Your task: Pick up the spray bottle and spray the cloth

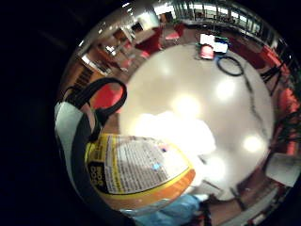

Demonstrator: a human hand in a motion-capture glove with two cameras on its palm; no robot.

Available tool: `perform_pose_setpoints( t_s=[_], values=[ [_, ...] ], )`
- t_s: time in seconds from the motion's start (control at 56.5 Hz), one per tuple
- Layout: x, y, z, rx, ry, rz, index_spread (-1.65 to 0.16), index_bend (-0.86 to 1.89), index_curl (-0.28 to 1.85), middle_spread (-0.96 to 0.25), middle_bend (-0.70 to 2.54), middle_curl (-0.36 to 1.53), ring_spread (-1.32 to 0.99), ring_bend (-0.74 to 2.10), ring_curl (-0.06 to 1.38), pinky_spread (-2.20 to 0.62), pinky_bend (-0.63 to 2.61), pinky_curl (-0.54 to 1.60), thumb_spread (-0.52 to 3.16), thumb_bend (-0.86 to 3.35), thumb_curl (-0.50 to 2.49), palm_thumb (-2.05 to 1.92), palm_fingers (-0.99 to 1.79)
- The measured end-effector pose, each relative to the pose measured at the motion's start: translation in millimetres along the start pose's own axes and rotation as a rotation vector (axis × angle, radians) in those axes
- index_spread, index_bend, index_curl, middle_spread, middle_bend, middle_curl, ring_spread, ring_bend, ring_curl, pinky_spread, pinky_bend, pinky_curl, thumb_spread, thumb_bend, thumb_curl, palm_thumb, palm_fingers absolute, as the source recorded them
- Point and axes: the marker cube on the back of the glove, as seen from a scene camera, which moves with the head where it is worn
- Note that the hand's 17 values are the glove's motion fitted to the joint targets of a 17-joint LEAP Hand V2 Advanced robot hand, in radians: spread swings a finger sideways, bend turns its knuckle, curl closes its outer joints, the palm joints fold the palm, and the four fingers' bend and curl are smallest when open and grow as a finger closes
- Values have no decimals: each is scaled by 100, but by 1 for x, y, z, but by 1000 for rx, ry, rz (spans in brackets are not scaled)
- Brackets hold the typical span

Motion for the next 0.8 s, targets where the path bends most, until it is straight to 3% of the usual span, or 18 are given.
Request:
perform_pose_setpoints(
  t_s=[0.159,0.372,0.602,0.797],
  values=[
    [-15,-4,93,82,-302,-13,-22,40,50,-16,60,48,-22,51,44,-33,31,41,9,-4,73,94,139],
    [5,-14,206,99,-398,28,-21,39,51,-15,60,48,-21,50,44,-32,31,41,10,-3,73,95,137],
    [22,-25,248,157,-374,79,-21,36,50,-15,59,48,-21,50,44,-32,30,41,14,-3,74,96,135],
    [26,-25,254,8,-293,47,-23,26,49,-16,52,46,-20,47,43,-32,35,42,23,-4,74,96,124]
  ],
)
